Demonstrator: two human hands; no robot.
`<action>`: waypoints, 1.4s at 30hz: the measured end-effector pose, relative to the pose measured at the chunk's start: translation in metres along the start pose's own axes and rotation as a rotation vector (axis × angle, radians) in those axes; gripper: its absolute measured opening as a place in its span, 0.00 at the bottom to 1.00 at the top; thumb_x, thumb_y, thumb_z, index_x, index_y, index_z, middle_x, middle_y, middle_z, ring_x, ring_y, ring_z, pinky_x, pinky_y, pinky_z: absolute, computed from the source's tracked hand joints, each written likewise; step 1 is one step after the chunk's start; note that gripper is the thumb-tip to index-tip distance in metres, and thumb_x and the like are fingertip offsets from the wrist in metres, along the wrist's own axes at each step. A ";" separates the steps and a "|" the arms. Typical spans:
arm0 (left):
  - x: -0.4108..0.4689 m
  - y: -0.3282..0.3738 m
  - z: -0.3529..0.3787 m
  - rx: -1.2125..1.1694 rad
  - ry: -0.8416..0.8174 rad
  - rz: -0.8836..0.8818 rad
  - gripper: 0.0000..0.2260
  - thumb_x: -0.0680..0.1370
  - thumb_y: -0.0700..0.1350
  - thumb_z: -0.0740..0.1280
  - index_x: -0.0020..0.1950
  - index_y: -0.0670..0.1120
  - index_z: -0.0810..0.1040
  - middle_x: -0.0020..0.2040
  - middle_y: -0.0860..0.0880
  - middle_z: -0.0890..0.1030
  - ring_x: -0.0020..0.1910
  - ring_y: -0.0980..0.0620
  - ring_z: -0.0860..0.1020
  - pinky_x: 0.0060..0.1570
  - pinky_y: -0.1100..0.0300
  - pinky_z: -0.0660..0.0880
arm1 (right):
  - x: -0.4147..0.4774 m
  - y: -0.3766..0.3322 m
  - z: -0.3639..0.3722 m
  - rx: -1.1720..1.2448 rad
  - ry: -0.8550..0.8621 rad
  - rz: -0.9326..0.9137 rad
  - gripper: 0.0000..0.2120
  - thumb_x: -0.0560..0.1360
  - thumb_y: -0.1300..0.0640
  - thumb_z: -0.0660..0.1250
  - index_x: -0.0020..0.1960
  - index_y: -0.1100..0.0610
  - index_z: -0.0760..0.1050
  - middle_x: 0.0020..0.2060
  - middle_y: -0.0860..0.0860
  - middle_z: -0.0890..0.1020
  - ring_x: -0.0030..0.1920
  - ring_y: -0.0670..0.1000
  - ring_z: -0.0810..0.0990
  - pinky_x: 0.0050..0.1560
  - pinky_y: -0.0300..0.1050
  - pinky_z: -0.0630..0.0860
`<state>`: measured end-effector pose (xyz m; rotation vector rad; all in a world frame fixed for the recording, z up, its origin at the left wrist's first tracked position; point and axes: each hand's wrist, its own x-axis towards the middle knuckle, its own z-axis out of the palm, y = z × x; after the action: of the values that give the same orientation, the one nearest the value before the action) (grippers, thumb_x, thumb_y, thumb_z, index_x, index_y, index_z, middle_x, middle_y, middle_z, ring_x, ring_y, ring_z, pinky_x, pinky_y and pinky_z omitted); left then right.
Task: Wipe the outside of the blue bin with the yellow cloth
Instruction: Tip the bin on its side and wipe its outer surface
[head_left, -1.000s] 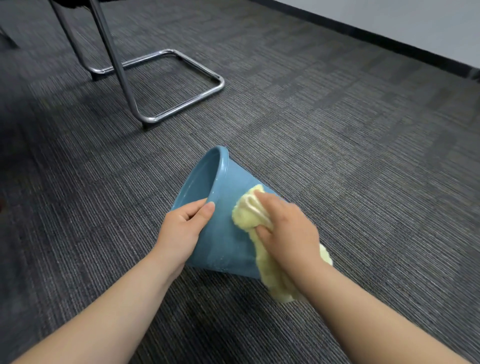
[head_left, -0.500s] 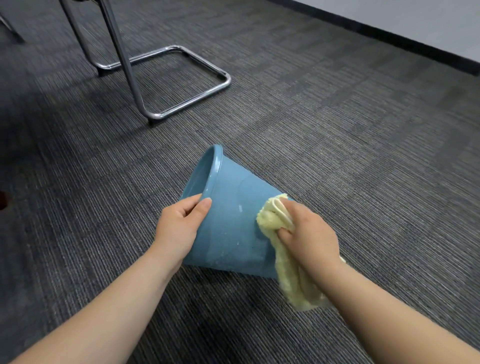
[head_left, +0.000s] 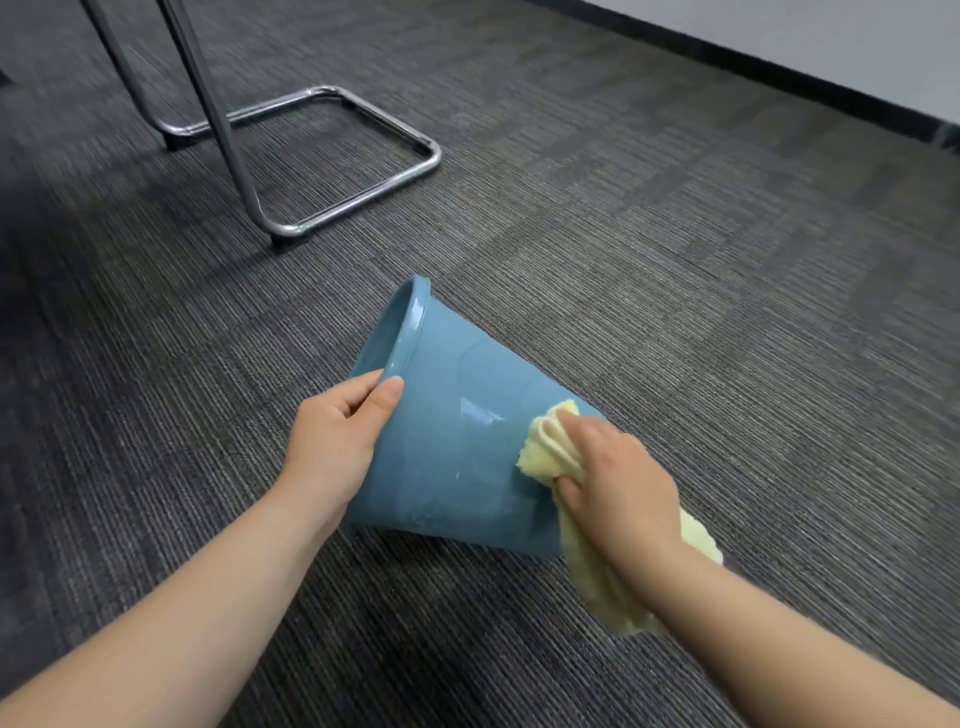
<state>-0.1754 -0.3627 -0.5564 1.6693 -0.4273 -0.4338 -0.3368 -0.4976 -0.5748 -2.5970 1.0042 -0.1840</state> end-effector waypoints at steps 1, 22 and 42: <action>0.001 0.000 0.000 0.006 0.005 0.004 0.12 0.74 0.45 0.64 0.35 0.59 0.80 0.33 0.63 0.82 0.36 0.67 0.78 0.39 0.70 0.74 | -0.005 -0.008 0.004 0.026 0.011 -0.061 0.24 0.69 0.57 0.63 0.63 0.48 0.63 0.62 0.48 0.72 0.55 0.56 0.71 0.46 0.48 0.70; 0.004 -0.010 -0.009 -0.081 0.013 -0.075 0.11 0.75 0.45 0.62 0.37 0.55 0.81 0.33 0.61 0.83 0.42 0.53 0.78 0.49 0.54 0.74 | 0.004 0.020 0.012 0.049 -0.063 0.050 0.25 0.69 0.54 0.63 0.64 0.50 0.61 0.60 0.51 0.72 0.55 0.57 0.71 0.47 0.49 0.70; 0.004 -0.010 -0.011 -0.038 -0.020 -0.030 0.11 0.74 0.46 0.64 0.37 0.60 0.81 0.37 0.60 0.84 0.40 0.60 0.80 0.43 0.59 0.74 | 0.012 0.042 0.005 0.307 0.002 0.279 0.17 0.67 0.57 0.64 0.56 0.49 0.69 0.51 0.52 0.78 0.48 0.54 0.75 0.43 0.46 0.68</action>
<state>-0.1657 -0.3543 -0.5650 1.6376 -0.4065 -0.4786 -0.3528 -0.5331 -0.5946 -2.1588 1.2204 -0.2475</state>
